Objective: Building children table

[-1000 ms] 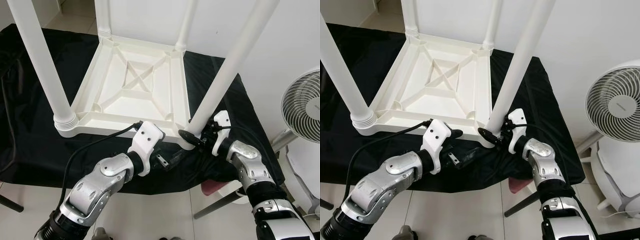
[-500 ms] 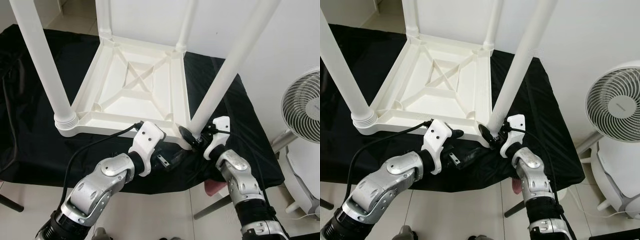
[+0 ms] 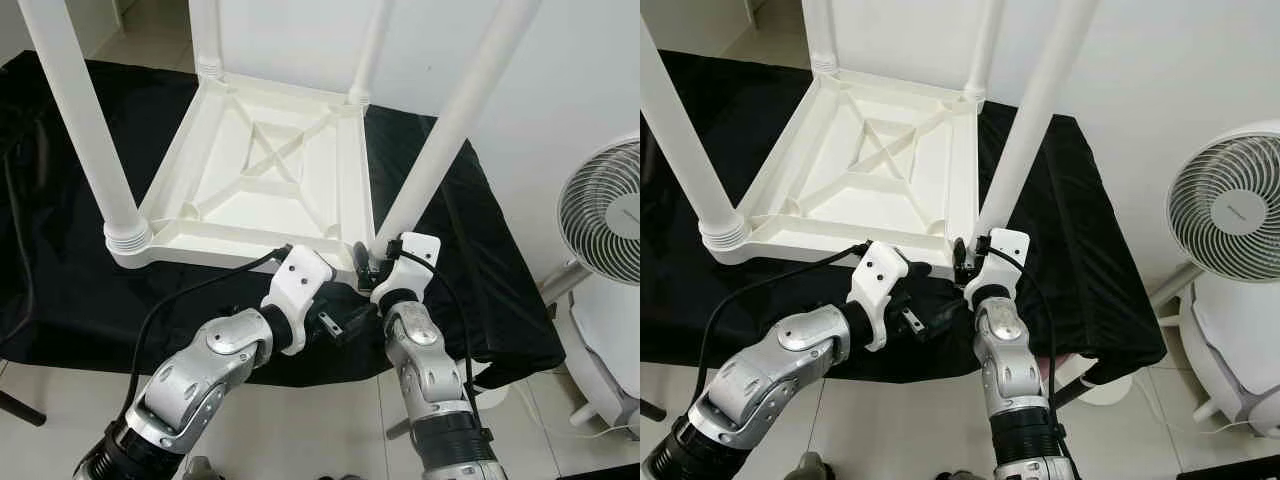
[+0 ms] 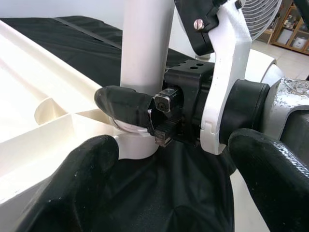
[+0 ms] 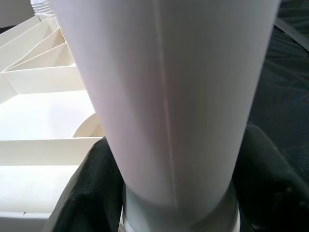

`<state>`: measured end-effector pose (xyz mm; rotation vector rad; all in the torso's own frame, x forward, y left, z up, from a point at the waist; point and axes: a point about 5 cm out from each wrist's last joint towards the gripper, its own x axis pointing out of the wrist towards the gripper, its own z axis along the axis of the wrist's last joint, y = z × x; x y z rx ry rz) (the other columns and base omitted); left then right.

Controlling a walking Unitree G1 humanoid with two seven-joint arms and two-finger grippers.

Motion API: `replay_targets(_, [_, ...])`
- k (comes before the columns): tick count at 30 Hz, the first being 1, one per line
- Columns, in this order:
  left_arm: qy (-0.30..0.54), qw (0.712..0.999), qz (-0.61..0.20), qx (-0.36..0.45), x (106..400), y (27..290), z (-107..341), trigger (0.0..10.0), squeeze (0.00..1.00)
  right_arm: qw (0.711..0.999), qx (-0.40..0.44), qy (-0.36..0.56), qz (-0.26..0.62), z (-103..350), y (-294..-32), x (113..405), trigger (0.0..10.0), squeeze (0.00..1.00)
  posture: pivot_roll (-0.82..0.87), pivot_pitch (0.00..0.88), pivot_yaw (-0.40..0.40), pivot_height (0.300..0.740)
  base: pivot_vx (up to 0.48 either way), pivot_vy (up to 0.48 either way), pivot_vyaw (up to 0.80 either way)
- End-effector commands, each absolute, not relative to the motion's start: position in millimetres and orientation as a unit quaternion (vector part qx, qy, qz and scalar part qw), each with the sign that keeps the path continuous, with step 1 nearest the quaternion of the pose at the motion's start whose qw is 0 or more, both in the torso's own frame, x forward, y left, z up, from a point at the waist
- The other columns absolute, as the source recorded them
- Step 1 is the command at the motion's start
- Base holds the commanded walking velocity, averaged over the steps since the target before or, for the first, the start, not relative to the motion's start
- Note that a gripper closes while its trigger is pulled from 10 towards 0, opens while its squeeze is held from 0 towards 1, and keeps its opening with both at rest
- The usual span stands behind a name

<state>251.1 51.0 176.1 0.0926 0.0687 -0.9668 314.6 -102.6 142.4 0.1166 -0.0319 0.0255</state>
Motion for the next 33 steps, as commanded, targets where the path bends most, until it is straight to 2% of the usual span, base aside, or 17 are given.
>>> replay_targets(1, [0.04, 0.863, -0.501, 0.046, 246.4, 46.3, 172.1, 10.0, 0.0, 0.998, 0.06, 0.003, -0.002, 134.3, -109.9, 309.7, 10.0, 0.0, 0.08, 0.083, -0.128, 0.74, 0.0, 0.0, 0.0])
replay_targets(2, [0.04, 0.864, -0.5, 0.045, 246.6, 46.7, 172.0, 10.0, 0.0, 0.998, 0.065, 0.001, -0.001, 135.0, -111.4, 309.4, 10.0, 1.0, 0.08, 0.083, -0.128, 0.74, 0.0, 0.0, 0.0])
replay_targets(9, [0.038, 0.867, -0.495, 0.045, 247.3, 47.2, 171.6, 10.0, 0.0, 0.995, 0.087, -0.014, 0.045, 143.3, -114.5, 310.3, 10.0, 1.0, 0.08, 0.076, -0.139, 0.74, 0.0, 0.0, 0.0])
replay_targets(12, [0.037, 0.868, -0.493, 0.044, 248.4, 47.3, 171.8, 10.0, 0.0, 0.994, 0.064, -0.022, 0.082, 147.4, -119.2, 311.9, 10.0, 1.0, 0.08, 0.072, -0.143, 0.74, 0.0, 0.0, 0.0])
replay_targets(13, [0.036, 0.869, -0.492, 0.044, 248.8, 47.4, 171.9, 10.0, 0.0, 0.991, 0.057, -0.023, 0.121, 148.8, -120.4, 311.9, 10.0, 0.0, 0.08, 0.071, -0.143, 0.74, 0.0, 0.0, 0.0])
replay_targets(15, [0.035, 0.869, -0.492, 0.045, 249.1, 47.4, 172.2, 10.0, 0.0, 0.977, 0.034, -0.033, 0.208, 152.2, -124.3, 310.4, 10.0, 0.0, 0.08, 0.069, -0.143, 0.74, 0.0, 0.0, 0.0])
replay_targets(16, [0.035, 0.869, -0.492, 0.045, 249.1, 47.4, 172.2, 10.0, 0.0, 0.977, 0.034, -0.033, 0.208, 152.2, -124.3, 310.4, 10.0, 0.0, 0.08, 0.069, -0.143, 0.74, 0.0, 0.0, 0.0])
replay_targets(17, [0.035, 0.869, -0.492, 0.046, 249.3, 47.5, 172.2, 10.0, 0.0, 0.967, 0.018, -0.033, 0.25, 153.4, -130.9, 310.7, 10.0, 0.0, 0.08, 0.068, -0.14, 0.74, 0.0, 0.0, 0.0])
replay_targets(24, [0.033, 0.869, -0.491, 0.048, 251.4, 49.3, 173.6, 10.0, 0.0, 0.941, -0.045, -0.019, 0.335, 149.5, -149.3, 321.7, 10.0, 0.0, 0.08, 0.071, -0.128, 0.74, 0.0, 0.0, 0.0])
replay_targets(33, [0.031, 0.872, -0.486, 0.049, 253.1, 51.5, 176.1, 10.0, 0.0, 0.927, -0.088, -0.003, 0.365, 144.3, -157.2, 335.5, 10.0, 0.0, 0.1, 0.084, -0.117, 0.74, 0.0, 0.0, 0.0])
